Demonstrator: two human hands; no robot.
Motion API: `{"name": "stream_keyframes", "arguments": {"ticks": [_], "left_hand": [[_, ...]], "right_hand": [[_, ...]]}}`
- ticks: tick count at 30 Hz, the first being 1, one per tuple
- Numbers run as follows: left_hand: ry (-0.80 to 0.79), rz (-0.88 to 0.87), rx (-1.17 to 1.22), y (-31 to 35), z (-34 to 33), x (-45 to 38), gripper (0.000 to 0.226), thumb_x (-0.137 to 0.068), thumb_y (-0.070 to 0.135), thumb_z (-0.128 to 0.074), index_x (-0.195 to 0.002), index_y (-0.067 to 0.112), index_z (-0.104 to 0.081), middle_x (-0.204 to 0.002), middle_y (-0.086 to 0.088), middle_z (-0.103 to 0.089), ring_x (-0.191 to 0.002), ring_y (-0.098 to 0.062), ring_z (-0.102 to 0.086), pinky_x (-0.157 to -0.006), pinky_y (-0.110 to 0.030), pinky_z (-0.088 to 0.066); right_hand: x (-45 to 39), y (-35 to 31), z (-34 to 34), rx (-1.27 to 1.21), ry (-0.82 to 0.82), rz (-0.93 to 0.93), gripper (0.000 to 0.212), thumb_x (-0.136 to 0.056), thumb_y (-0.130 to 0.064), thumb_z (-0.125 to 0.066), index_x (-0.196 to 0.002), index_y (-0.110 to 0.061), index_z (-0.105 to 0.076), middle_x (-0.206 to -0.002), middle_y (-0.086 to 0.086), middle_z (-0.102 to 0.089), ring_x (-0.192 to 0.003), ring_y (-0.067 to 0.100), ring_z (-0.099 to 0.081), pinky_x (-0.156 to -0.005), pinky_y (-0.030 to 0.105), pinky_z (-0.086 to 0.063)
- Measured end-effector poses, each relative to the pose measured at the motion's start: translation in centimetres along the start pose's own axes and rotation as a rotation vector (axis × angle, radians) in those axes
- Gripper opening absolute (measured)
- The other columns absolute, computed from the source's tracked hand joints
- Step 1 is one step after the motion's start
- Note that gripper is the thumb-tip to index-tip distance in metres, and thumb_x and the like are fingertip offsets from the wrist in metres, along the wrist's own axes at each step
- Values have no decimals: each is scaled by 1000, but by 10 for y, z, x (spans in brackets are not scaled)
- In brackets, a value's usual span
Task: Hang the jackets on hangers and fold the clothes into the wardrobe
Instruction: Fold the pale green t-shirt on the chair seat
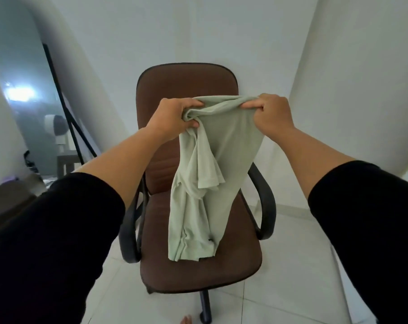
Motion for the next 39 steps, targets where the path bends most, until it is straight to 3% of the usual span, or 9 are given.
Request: {"name": "stream_keyframes", "arguments": {"ticks": [3,6,13,18,21,31,35,39], "left_hand": [[-5,4,-1,12,11,3,49,-73,9,-78,-119,18,-64,-114,1,-66,-87,-8,-58,-87,-28,-52],[-17,13,-21,5,6,1,45,-74,9,-78,-116,18,-66,-111,1,-67,-85,-10,-61,-81,-24,-52],[-6,57,-98,-45,-35,-50,42,-78,10,-73,-118,19,-65,-117,0,-67,-108,-18,-61,-100,-30,-45],[-119,76,-116,-81,-57,-99,44,-77,8,-74,-119,16,-64,-118,-2,-66,-94,-19,-65,-90,-31,-51],[-115,59,-131,-80,-53,-124,44,-77,9,-75,-119,16,-64,-118,-3,-66,-93,-23,-66,-94,-36,-49],[35,42,-151,0,-16,-78,46,-78,10,-73,-122,15,-62,-121,-3,-64,-95,-27,-66,-96,-39,-48],[91,49,-139,57,3,-30,47,-76,11,-74,-122,17,-62,-122,-1,-63,-90,-18,-63,-101,-39,-44],[128,11,-161,114,27,-4,49,-76,12,-75,-123,17,-61,-122,-1,-64,-86,-6,-52,-98,-26,-44]], "right_hand": [[1,-7,11,33,3,0,51,-79,5,-35,-107,-16,-72,-103,9,-67,-99,28,-57,-84,27,-42],[-2,-4,4,68,-26,-22,52,-80,4,-35,-109,-18,-72,-102,8,-67,-97,27,-57,-80,25,-40],[-42,37,-56,76,-104,-100,50,-82,2,-37,-115,-20,-68,-110,6,-64,-103,26,-56,-86,29,-44],[-73,63,-90,-14,-110,-131,46,-85,5,-37,-112,-13,-69,-111,10,-65,-105,26,-56,-87,21,-39],[-94,68,-88,-19,-79,-154,48,-85,6,-35,-113,-14,-69,-109,11,-65,-103,26,-56,-83,18,-37],[-68,36,-20,-68,26,-79,54,-83,6,-31,-115,-18,-68,-112,10,-63,-104,26,-54,-86,18,-38],[-27,17,35,-68,62,-30,55,-83,5,-31,-115,-20,-68,-115,7,-63,-108,24,-54,-88,16,-37],[-7,0,85,-90,111,-15,52,-84,4,-33,-115,-19,-68,-119,5,-64,-112,21,-54,-86,9,-32]]}}
Point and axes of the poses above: each hand's wrist, its own x-axis away from the middle knuckle, its own z-axis out of the back of the hand, y = z × x, the point moved 2 cm from there along -x, towards the middle knuckle
